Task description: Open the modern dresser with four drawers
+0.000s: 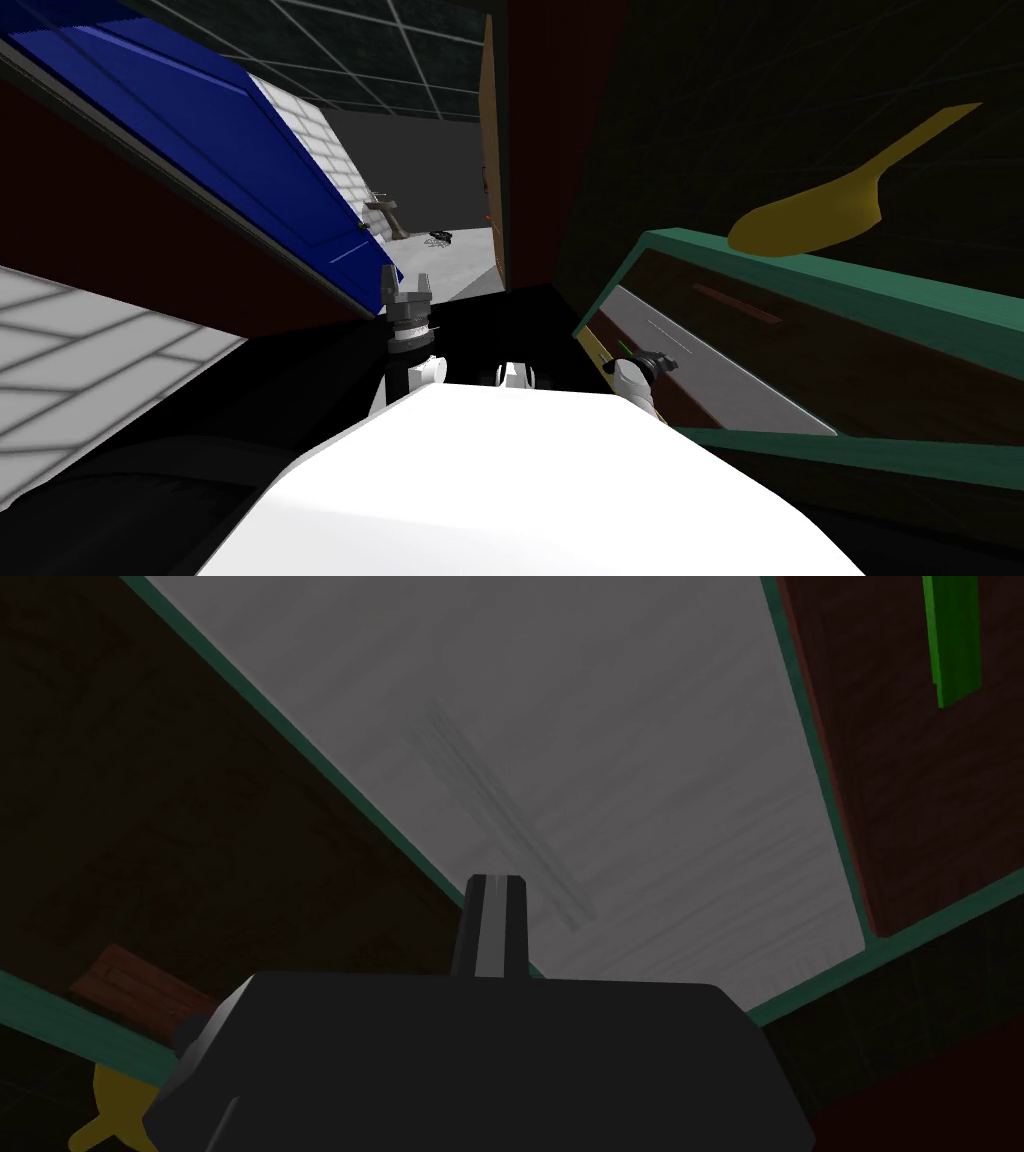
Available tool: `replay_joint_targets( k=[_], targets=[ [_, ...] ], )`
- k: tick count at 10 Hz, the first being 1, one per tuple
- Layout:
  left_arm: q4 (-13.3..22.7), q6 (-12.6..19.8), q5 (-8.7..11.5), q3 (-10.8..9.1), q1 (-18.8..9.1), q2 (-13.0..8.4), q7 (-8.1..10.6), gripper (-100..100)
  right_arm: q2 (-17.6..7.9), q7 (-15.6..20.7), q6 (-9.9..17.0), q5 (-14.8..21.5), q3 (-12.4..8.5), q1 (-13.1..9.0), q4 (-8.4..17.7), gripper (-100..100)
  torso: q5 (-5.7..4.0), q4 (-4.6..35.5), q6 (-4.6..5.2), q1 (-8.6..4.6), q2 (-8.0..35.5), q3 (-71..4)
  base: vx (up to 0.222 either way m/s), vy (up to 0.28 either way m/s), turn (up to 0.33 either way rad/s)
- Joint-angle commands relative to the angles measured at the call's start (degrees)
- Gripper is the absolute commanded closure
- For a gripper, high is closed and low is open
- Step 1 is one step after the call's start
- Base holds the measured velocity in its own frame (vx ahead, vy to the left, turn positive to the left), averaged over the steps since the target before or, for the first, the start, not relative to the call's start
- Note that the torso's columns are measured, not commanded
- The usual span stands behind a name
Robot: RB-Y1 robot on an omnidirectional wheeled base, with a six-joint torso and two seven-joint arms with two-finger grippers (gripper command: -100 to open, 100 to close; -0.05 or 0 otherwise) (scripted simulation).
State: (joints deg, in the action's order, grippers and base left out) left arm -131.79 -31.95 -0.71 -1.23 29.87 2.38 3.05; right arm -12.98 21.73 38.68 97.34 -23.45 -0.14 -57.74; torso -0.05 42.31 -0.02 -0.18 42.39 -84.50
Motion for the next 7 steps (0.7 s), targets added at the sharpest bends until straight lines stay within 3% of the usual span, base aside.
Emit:
replay_joint_targets(
  k=[1, 3, 6, 7],
  targets=[
    [0.0, 0.0, 0.0, -0.01, 0.0, 0.0, 0.0, 0, -0.7, 0.5, -0.1, -0.2, -0.5, -0.5, 0.0, -100, -0.06, 0.0, 0.02, -0.26, -0.2, -0.1, 0.17, -0.123, 0.012],
    [0.0, 0.0, 0.0, -0.02, 0.0, 0.0, 0.0, 0, -1.2, 0.8, -0.2, -0.4, -0.9, -1.0, 0.0, -100, 0.0, -0.1, 0.02, 0.05, -0.3, -0.2, 0.15, -0.131, 0.01],
    [0.0, 0.0, 0.0, -0.01, 0.0, 0.0, 0.0, 0, -1.2, 0.4, -0.1, -0.3, -0.7, -0.8, 0.3, -100, 0.09, 0.0, 0.03, 0.26, 0.1, 0.1, 0.054, -0.082, 0.009],
    [0.0, 0.0, 0.0, -0.01, 0.0, 0.0, 0.0, 0, -1.2, 0.4, -0.1, -0.3, -0.7, -0.8, 0.3, 100, 0.08, 0.0, 0.02, 0.34, 0.1, 0.1, 0.006, -0.011, 0.0]
  ],
)
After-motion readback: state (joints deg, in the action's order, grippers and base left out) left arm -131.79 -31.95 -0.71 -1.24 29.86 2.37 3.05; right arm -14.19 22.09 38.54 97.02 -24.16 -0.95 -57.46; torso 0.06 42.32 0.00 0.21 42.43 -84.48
